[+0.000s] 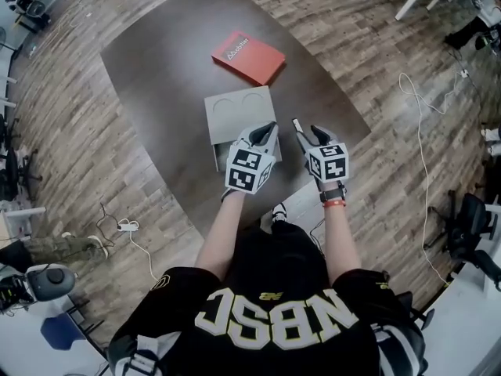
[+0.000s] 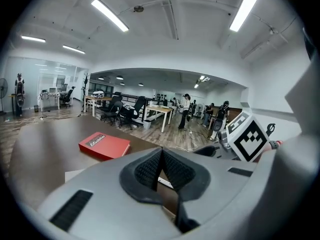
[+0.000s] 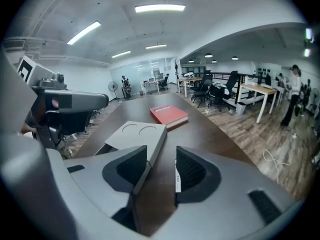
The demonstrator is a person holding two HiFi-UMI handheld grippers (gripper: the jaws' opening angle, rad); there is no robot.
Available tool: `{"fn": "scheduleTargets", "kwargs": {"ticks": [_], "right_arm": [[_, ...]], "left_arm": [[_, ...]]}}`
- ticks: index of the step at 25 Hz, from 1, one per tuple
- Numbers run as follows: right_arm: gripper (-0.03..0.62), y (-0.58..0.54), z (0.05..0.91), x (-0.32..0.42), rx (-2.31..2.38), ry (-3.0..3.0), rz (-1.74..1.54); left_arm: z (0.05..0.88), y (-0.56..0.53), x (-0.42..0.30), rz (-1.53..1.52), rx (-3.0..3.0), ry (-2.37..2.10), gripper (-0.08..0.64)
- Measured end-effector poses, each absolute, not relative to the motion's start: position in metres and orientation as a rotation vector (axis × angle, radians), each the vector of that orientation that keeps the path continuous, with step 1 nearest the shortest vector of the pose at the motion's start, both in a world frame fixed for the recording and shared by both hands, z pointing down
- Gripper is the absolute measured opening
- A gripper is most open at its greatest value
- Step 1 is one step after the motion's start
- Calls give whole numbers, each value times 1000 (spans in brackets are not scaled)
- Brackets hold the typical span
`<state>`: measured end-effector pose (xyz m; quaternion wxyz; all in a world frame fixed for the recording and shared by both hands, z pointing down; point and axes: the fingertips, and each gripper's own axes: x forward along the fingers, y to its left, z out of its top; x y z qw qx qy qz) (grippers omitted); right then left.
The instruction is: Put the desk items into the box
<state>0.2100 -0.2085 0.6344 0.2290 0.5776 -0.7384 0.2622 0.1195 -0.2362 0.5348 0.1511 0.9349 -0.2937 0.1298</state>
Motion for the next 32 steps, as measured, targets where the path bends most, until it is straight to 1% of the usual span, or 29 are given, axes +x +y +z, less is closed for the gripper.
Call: {"fn": "scheduleTargets", "kwargs": {"ticks": [5, 22, 28, 32], "right_arm": [[199, -212, 669, 215, 1513, -1979, 734], [190, -235, 771, 234, 1384, -1834, 874], [170, -234, 778, 239, 1378, -1801, 883], [140, -232, 780, 239, 1379, -1785, 880]], "left_arm": [[545, -240, 123, 389, 2662, -843, 14], [583, -247, 118, 467, 2586, -861, 14], [589, -244, 117, 484, 2575, -877, 14], [589, -245, 112, 487, 2574, -904, 14]]}}
